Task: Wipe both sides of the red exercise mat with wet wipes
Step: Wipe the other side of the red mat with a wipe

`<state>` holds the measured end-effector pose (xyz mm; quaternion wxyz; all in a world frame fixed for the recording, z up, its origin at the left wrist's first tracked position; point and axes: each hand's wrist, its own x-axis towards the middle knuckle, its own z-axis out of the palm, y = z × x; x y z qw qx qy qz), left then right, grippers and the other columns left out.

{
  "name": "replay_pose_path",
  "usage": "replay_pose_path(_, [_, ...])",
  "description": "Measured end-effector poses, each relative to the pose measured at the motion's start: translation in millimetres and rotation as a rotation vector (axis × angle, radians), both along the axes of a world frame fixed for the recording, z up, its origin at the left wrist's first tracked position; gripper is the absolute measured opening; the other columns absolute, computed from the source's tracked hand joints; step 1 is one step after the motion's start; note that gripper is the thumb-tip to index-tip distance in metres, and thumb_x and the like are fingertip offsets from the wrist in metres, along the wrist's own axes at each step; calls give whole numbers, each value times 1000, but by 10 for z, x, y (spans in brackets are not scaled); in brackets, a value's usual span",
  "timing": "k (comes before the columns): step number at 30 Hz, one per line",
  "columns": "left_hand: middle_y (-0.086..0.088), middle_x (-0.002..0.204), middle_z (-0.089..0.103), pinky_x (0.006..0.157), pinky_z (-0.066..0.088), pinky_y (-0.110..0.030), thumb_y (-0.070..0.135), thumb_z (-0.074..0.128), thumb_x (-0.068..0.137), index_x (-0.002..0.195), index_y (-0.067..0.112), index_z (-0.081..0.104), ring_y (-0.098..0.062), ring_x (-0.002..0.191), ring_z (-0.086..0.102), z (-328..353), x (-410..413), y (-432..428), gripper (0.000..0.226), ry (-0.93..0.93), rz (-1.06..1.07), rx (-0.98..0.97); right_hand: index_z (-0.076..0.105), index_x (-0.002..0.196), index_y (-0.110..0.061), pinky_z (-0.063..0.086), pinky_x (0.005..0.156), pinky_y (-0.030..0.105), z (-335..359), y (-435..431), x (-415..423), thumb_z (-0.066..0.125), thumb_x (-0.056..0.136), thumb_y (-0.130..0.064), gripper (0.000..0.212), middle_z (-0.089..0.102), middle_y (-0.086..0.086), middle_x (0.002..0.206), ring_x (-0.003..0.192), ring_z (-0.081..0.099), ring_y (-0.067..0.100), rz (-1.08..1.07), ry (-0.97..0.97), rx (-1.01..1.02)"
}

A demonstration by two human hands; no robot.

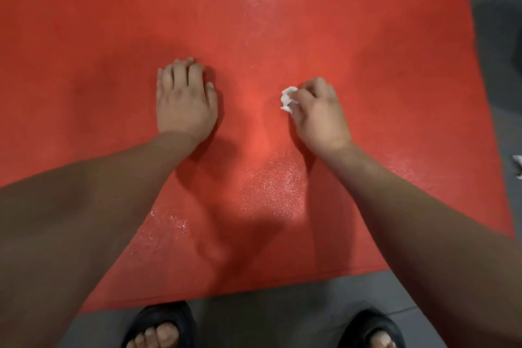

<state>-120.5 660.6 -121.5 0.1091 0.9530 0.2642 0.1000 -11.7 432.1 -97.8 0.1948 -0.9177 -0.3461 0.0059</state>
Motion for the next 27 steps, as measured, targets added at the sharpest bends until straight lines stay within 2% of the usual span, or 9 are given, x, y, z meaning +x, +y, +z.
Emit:
replay_pose_path(5, [-14, 141, 52, 119, 25, -52, 33, 44, 95, 125, 10, 56, -38, 134, 43, -47, -28, -33, 40, -15, 10, 66, 71, 98, -9, 41, 82, 37, -45, 197, 201, 54, 87, -8, 20, 61, 15, 93, 87, 58, 39, -283, -24, 61])
replay_pose_path(7, [-13, 141, 52, 119, 26, -52, 34, 44, 95, 126, 11, 56, -37, 134, 43, -42, -30, -30, 40, -6, 18, 73, 71, 97, -10, 48, 85, 35, -55, 405, 123, 48, 87, -10, 24, 60, 13, 97, 86, 61, 37, -299, 16, 118])
replay_pose_path(10, [-13, 141, 53, 118, 27, -52, 34, 45, 94, 127, 11, 57, -38, 133, 44, -33, -16, -18, 41, -10, 17, 90, 69, 102, -8, 53, 81, 45, -37, 684, -258, 50, 93, -19, 23, 58, 13, 97, 85, 60, 35, -33, 56, 106])
replay_pose_path(14, [-13, 141, 53, 119, 26, -51, 34, 45, 94, 126, 10, 57, -38, 132, 45, -53, -20, -25, 41, -21, 18, 98, 69, 110, -12, 48, 79, 37, 30, 533, -210, 59, 97, -26, 21, 59, 10, 95, 87, 57, 33, 254, 19, -3])
replay_pose_path(16, [-12, 141, 53, 120, 25, -51, 34, 45, 94, 126, 11, 57, -37, 133, 44, -61, -28, -23, 42, -19, 21, 101, 72, 103, -13, 45, 80, 31, 21, 381, 85, 62, 93, -20, 16, 61, 11, 94, 87, 61, 32, 113, -26, -3])
replay_pose_path(18, [-12, 141, 53, 120, 25, -51, 34, 45, 94, 125, 11, 58, -37, 134, 44, -58, -24, -15, 41, -26, 17, 104, 75, 99, -11, 44, 81, 21, 16, 252, 375, 58, 91, -15, 19, 62, 13, 95, 87, 63, 30, -192, -26, 58])
replay_pose_path(21, [-13, 141, 53, 119, 25, -52, 34, 46, 94, 125, 10, 58, -38, 134, 44, -49, -22, -11, 41, -37, 8, 85, 74, 106, -9, 38, 85, 4, -28, 339, 510, 52, 93, -13, 26, 60, 14, 106, 94, 65, 27, -560, 94, 125])
replay_pose_path(23, [-14, 141, 53, 118, 26, -53, 34, 46, 93, 123, 10, 57, -39, 133, 43, -43, -20, -15, 40, -35, 11, 78, 73, 105, -6, 39, 83, 13, -26, 589, 308, 55, 93, -9, 22, 61, 15, 106, 91, 66, 26, -430, 102, 91])
replay_pose_path(27, [-14, 140, 54, 117, 27, -53, 34, 48, 93, 122, 10, 58, -39, 132, 45, -59, -33, 6, 39, -47, 10, 86, 66, 108, -8, 46, 79, 32, 19, 825, -147, 52, 99, -24, 24, 59, 11, 96, 88, 60, 29, 233, 31, -34])
